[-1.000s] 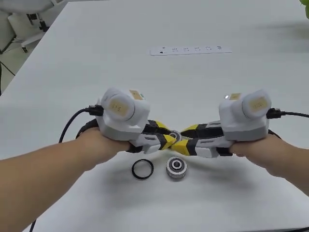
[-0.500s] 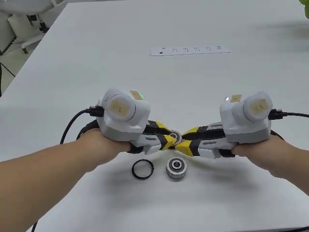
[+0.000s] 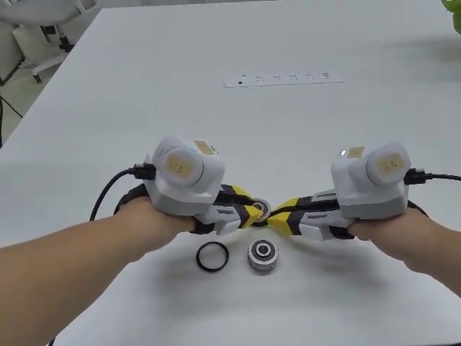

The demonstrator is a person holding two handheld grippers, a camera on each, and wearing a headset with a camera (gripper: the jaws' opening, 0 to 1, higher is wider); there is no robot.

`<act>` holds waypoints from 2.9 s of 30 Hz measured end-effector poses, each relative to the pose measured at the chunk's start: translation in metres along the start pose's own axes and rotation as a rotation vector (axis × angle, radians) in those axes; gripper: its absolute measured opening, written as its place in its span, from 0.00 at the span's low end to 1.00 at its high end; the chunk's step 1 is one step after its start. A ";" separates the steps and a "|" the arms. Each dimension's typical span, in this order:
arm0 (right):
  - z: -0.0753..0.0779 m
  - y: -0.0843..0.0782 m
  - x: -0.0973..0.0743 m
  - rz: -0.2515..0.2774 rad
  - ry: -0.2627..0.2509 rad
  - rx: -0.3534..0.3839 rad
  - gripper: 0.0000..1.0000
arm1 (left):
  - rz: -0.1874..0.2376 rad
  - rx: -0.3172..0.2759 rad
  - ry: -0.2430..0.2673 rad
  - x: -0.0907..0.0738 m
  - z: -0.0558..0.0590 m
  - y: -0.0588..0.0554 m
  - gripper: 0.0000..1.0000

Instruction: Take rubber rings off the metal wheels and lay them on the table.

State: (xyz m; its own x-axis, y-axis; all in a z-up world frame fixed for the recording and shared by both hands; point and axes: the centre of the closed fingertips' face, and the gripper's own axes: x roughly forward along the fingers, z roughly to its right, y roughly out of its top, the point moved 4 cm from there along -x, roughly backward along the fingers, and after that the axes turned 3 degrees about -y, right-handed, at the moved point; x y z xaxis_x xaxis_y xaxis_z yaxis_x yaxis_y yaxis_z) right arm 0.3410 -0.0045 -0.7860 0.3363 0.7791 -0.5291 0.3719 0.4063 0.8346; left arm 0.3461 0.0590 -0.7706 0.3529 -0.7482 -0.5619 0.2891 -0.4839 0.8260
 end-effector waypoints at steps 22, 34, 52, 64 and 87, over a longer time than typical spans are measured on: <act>0.013 0.005 -0.009 0.081 -0.034 0.262 0.00 | -0.017 0.017 0.030 0.001 0.002 0.000 0.12; 0.008 0.009 -0.011 0.085 -0.037 0.267 0.00 | -0.031 0.029 0.059 0.001 0.004 0.000 0.12; 0.000 0.013 -0.008 0.090 0.004 0.253 0.00 | -0.029 0.029 0.061 0.002 0.005 0.001 0.12; -0.002 0.017 -0.007 0.117 0.020 0.289 0.00 | -0.015 0.037 0.060 0.002 0.006 0.000 0.13; -0.005 0.027 -0.015 0.138 0.021 0.308 0.00 | 0.045 0.070 0.011 -0.036 0.015 0.006 0.39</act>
State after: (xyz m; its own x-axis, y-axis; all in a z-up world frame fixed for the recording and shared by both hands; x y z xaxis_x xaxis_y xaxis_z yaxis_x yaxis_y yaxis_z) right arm 0.3416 -0.0030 -0.7545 0.3849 0.8279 -0.4081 0.5689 0.1353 0.8112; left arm 0.3221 0.0764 -0.7446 0.3739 -0.7653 -0.5238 0.2099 -0.4803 0.8516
